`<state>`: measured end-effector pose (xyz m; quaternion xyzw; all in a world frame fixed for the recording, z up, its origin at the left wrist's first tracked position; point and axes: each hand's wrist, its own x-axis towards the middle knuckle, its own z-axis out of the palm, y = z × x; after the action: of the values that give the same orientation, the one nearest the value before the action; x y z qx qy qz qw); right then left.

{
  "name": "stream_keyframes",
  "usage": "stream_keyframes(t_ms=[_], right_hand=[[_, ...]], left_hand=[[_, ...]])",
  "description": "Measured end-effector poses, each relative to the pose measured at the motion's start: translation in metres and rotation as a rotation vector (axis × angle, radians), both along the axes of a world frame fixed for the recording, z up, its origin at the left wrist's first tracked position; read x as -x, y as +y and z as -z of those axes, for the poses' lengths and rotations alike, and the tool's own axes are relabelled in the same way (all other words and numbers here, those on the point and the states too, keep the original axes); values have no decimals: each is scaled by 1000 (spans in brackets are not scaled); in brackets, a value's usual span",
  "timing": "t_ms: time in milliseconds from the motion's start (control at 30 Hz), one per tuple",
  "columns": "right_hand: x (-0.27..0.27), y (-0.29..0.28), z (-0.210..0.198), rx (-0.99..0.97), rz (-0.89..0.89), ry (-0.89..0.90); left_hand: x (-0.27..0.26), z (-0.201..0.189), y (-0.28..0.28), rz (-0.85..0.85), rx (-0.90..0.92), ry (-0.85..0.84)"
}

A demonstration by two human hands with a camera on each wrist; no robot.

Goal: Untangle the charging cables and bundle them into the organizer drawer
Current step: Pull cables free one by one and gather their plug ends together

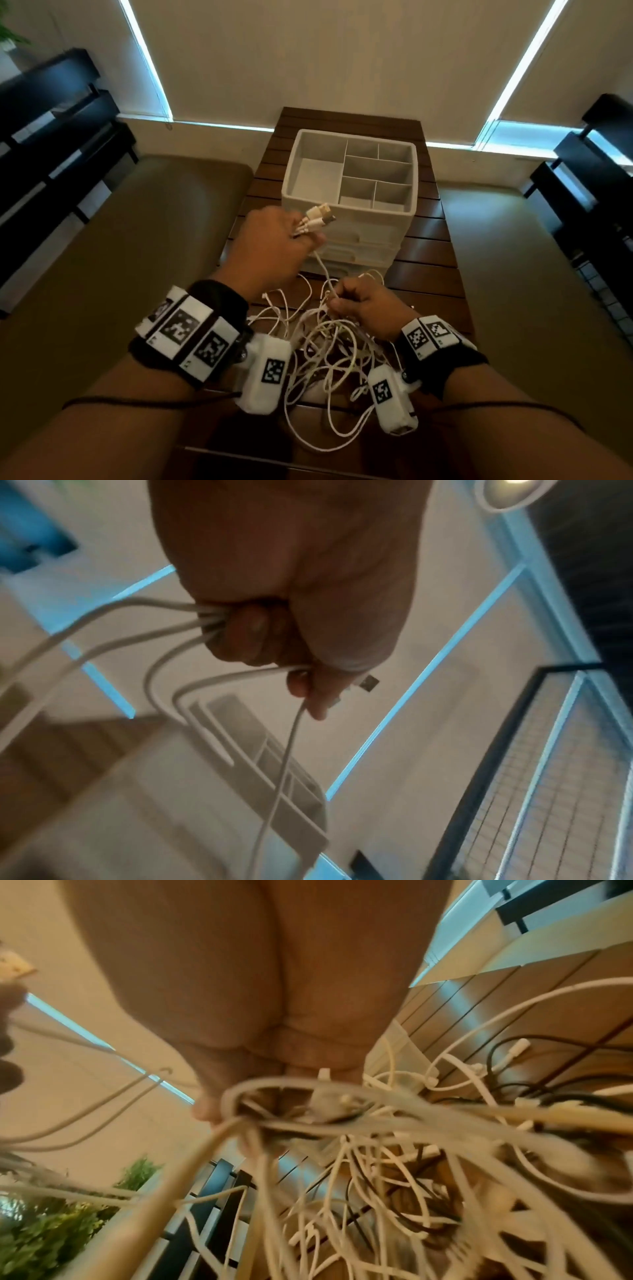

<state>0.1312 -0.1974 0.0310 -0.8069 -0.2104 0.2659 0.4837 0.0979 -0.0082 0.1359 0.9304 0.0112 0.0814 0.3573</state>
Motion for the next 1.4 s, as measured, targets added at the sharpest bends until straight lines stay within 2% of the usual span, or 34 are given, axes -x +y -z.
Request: stream_keyframes(t_ms=[100, 167, 233, 333, 400, 533, 667, 800, 967, 1067, 1133, 1200, 1267, 1400], right_hand=[[0, 4, -5, 167, 34, -163], [-2, 10, -22, 209, 78, -254], [-4, 17, -43, 170, 56, -261], [-7, 22, -66, 111, 26, -274], [-8, 18, -70, 66, 79, -263], [-1, 5, -61, 41, 120, -111], [12, 15, -51, 79, 32, -51], [27, 28, -32, 179, -66, -83], [53, 43, -1, 445, -388, -131], [61, 45, 5, 456, -609, -44], [59, 42, 6, 451, -659, 50], [51, 34, 4, 444, -572, 102], [36, 18, 0, 390, -383, 119], [-7, -31, -6, 223, 248, 63]], left_hand=[[-4, -12, 20, -134, -347, 13], [-1, -11, 25, -179, -440, -8], [3, -8, 15, -119, -400, -17], [4, -2, -5, 16, -306, 110], [2, 0, -8, 36, -304, 208], [5, -17, 12, 20, -264, 362], [14, -45, 26, -19, -363, 427], [22, -53, 34, -97, -397, 431], [26, -45, 36, -129, -301, 466], [27, -34, 38, -124, -196, 513], [26, -28, 41, -121, -157, 540], [26, -22, 44, -114, -85, 586], [25, -12, 47, -93, -14, 644], [24, 13, 47, -57, 62, 753]])
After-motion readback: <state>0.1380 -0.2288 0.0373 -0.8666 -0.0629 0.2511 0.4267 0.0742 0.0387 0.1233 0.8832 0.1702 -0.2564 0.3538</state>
